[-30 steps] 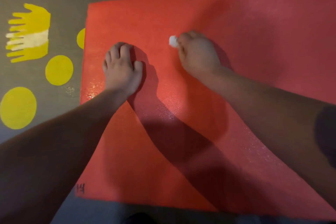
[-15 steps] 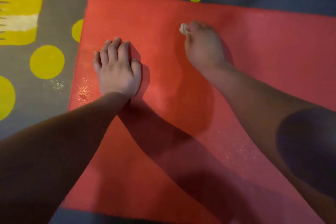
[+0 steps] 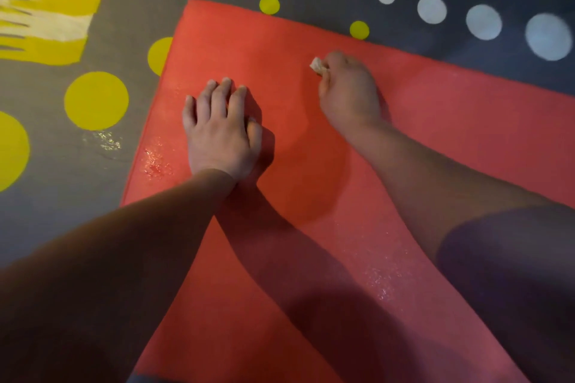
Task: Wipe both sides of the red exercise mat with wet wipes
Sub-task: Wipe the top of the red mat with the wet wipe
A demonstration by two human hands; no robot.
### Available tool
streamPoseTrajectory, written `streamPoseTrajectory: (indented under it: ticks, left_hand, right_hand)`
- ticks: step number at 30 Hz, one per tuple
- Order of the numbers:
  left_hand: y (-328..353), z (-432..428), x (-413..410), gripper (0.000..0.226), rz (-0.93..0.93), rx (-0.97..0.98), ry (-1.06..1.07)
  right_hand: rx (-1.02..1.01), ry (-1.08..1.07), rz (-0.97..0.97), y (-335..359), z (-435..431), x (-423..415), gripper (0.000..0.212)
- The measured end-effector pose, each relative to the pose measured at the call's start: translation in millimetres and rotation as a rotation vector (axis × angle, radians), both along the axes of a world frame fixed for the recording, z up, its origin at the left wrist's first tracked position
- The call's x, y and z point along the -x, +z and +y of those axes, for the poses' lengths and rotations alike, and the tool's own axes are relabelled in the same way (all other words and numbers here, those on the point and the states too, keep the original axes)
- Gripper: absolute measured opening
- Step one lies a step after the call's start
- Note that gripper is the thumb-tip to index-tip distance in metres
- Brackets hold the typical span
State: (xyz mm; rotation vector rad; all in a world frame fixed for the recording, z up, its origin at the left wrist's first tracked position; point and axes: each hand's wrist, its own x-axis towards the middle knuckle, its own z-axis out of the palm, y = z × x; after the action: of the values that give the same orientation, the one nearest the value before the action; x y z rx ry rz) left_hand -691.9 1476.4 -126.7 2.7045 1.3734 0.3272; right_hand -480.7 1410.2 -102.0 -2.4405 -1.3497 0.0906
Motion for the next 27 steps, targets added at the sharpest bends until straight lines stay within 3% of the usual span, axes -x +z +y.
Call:
streamPoseTrajectory:
  ticks: [2, 9, 11, 17, 24, 27]
  left_hand:
    - [0, 0, 0, 0.059, -0.006, -0.005, -0.004]
    - [0, -1, -1, 0.059, -0.016, -0.010, -0.004]
    - [0, -1, -1, 0.058, -0.010, -0.010, -0.002]
    - [-1, -2, 0, 0.058, -0.009, -0.027, -0.003]
    - [-2, -2, -3, 0.058, -0.005, -0.040, -0.005]
    - [-3, -3, -2, 0.057, -0.002, -0.036, -0.004]
  right_hand:
    - [-0.023, 0.078, 0.043, -2, 2, 19, 0.029]
    - [0.066, 0.648, 0.152, 10, -74, 61, 0.030]
    - [0.063, 0.606, 0.114, 10, -58, 44, 0.027]
    - [0.008, 0.132, 0.031, 2, 18, 10, 0.028]
    - [-0.021, 0.551, 0.115, 5, -64, 66, 0.029]
    - [-0.002, 0.521, 0.066, 2, -79, 43, 0.028]
